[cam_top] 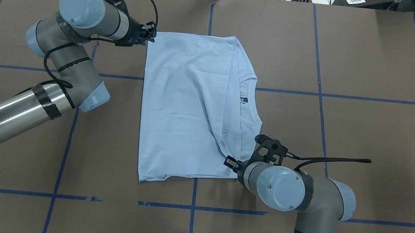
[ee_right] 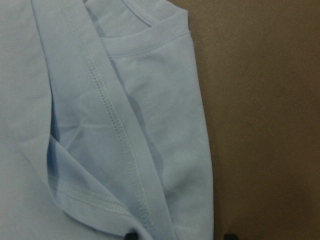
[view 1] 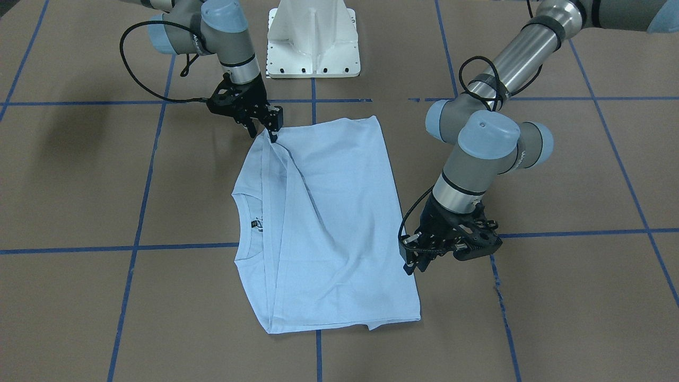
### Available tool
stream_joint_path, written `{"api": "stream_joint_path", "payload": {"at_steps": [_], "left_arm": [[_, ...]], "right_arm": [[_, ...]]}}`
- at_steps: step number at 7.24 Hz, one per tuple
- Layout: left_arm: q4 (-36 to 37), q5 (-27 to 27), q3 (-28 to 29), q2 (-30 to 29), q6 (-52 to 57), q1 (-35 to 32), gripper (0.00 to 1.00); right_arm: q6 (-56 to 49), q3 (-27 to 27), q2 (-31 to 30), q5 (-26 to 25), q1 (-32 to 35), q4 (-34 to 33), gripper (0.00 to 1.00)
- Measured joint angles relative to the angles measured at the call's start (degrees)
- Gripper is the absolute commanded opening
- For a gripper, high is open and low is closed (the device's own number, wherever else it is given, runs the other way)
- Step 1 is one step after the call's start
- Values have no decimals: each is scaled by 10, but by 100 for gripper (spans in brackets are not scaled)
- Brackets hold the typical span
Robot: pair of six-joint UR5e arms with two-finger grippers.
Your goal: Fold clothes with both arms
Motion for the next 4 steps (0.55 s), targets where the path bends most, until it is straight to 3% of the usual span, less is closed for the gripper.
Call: {"api": "stream_joint_path", "payload": {"at_steps": [4], "left_arm": [[-3,1,-2,6,-3,0,39]], "right_arm": [[1,9,1,1,2,-3,0]]}}
